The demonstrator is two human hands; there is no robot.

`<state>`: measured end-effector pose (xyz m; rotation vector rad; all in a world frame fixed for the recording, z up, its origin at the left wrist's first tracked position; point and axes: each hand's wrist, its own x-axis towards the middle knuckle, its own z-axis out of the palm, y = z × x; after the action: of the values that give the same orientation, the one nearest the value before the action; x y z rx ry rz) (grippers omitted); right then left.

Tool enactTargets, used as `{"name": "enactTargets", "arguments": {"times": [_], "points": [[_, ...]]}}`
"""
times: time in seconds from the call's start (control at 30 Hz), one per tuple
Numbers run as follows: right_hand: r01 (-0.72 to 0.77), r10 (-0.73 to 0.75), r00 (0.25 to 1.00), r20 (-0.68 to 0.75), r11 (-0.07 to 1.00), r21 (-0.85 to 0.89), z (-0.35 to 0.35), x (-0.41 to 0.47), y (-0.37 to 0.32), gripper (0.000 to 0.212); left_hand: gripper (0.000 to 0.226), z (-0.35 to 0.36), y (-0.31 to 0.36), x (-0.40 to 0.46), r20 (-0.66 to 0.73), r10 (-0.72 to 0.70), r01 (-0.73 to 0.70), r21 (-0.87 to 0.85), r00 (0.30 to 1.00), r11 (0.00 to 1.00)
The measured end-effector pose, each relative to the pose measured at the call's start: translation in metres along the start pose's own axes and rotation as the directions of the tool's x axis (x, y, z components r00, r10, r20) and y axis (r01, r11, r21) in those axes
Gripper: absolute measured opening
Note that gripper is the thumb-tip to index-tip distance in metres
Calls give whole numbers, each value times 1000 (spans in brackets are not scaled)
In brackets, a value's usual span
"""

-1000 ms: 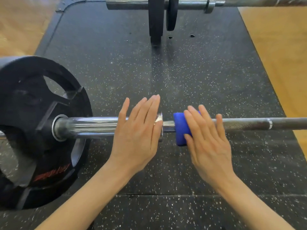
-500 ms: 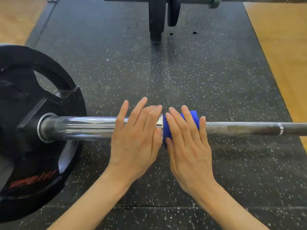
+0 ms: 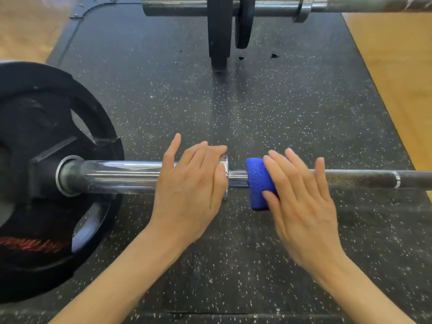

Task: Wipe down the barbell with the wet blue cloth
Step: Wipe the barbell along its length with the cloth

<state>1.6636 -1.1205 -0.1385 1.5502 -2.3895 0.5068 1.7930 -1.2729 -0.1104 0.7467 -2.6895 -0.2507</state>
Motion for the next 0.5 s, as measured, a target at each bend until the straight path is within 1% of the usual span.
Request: {"name": "enactTargets", "arguments": {"times": [0.07, 0.1, 0.17, 0.23, 0.3, 0.37, 0.4, 0.47, 0.5], "points": [[-87, 89, 996, -26, 995, 45, 7, 8, -18, 45, 47, 2, -1, 6, -2, -4, 4, -2, 1000, 1000], [-89, 92, 995, -38, 993, 74, 13, 12, -28, 45, 47, 2, -2, 10, -3, -4, 4, -2, 1000, 1000], [2, 2, 999, -46, 995, 95, 19, 19, -34, 44, 48, 1, -5, 17, 7, 8, -8, 4, 1000, 1000], [65, -64, 997, -40, 998, 22, 15, 19, -12, 44, 49, -2, -8, 16, 3, 23, -23, -7, 1000, 1000], [3, -3, 999, -52, 1000, -5, 12, 14, 4, 45, 51, -2, -9, 7, -25, 41, -41, -15, 999, 999], [-81, 84, 994, -75, 996, 38, 14, 16, -7, 46, 54, 5, -7, -1, -46, 45, -47, -26, 998, 999], [-90, 95, 992, -87, 994, 67, 19, 20, -17, 46, 54, 10, -6, -2, -59, 32, -34, -33, 998, 999], [-15, 24, 995, -98, 995, 96, 27, 24, -27, 45, 54, 17, -6, 2, -92, 0, -3, -26, 996, 1000], [41, -35, 995, -89, 997, 67, 27, 25, -22, 44, 54, 18, -6, 4, -100, -5, 4, -12, 995, 1000]]}}
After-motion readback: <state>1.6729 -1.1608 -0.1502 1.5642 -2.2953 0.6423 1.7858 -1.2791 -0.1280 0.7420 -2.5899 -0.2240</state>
